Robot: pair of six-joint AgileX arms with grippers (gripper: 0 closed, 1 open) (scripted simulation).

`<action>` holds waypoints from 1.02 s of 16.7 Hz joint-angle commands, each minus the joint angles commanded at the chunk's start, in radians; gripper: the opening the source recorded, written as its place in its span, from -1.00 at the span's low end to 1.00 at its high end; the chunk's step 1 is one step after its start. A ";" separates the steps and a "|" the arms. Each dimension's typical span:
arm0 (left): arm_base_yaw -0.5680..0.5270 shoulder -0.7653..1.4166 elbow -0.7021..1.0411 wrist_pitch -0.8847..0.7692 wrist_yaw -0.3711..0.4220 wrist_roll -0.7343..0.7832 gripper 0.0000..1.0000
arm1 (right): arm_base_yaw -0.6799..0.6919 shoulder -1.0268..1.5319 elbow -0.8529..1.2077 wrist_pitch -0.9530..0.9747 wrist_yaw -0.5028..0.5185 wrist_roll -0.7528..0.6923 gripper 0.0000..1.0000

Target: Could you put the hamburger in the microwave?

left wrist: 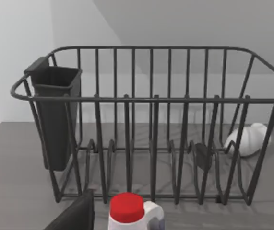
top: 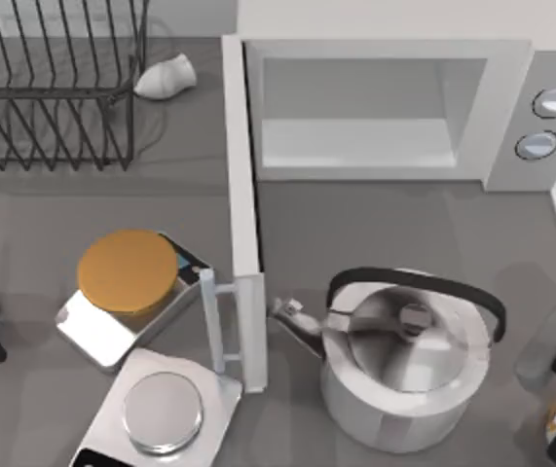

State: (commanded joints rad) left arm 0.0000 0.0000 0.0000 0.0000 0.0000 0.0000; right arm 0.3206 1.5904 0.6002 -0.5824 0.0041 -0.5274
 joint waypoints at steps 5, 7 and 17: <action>0.000 0.000 0.000 0.000 0.000 0.000 1.00 | 0.000 0.000 0.000 0.000 0.000 0.000 -1.00; 0.000 0.000 0.000 0.000 0.000 0.000 1.00 | -0.022 -0.093 0.025 -0.158 0.022 -0.022 -1.00; 0.000 0.000 0.000 0.000 0.000 0.000 1.00 | -0.070 -0.221 0.202 -0.492 0.043 -0.024 -1.00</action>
State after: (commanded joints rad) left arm 0.0000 0.0000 0.0000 0.0000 0.0000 0.0000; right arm 0.2506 1.3692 0.8025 -1.0739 0.0476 -0.5513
